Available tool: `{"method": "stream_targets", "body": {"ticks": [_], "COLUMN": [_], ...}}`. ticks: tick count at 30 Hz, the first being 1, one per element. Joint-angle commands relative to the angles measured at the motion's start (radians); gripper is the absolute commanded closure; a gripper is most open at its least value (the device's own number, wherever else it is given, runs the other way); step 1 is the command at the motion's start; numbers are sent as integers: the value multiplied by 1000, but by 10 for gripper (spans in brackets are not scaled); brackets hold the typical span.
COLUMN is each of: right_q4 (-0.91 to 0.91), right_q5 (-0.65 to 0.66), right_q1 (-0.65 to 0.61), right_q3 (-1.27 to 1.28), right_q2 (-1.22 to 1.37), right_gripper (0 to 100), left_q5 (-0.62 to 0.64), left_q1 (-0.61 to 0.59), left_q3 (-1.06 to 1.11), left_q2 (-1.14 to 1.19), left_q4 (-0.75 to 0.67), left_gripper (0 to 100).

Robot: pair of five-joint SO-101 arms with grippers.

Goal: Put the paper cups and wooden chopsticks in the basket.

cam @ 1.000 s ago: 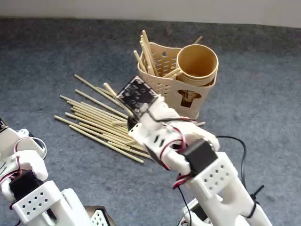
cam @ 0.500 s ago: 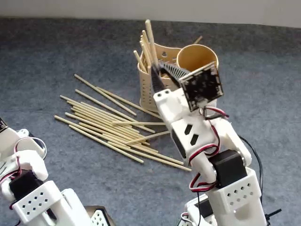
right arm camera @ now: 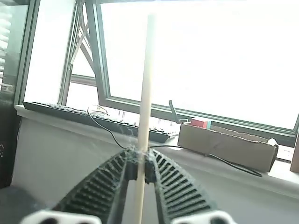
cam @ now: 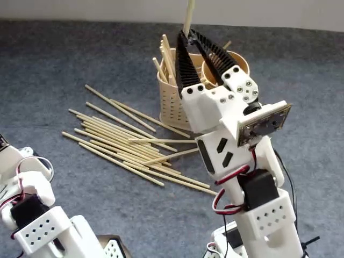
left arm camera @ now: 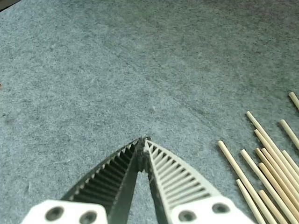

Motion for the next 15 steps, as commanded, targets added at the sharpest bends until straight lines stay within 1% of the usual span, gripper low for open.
{"method": "stream_targets", "body": {"ticks": [1,7,11,15], "right_q4": [-120,-214,-226,-226], "right_q5": [-3,-8,-8,-8], "right_q1": [36,113,114,117], "right_q3": [7,-1,-2,1], "right_q2": [105,323,415,455], "right_gripper": [995,995,995,995], "left_q5": [9,9,9,9], "left_q1": [21,21,21,21], "left_q3": [-2,19,19,19], "left_q2": [-12,-12,-12,-12], "left_q4": [-34,-68,-68,-68], "left_gripper": [989,989,989,989]}}
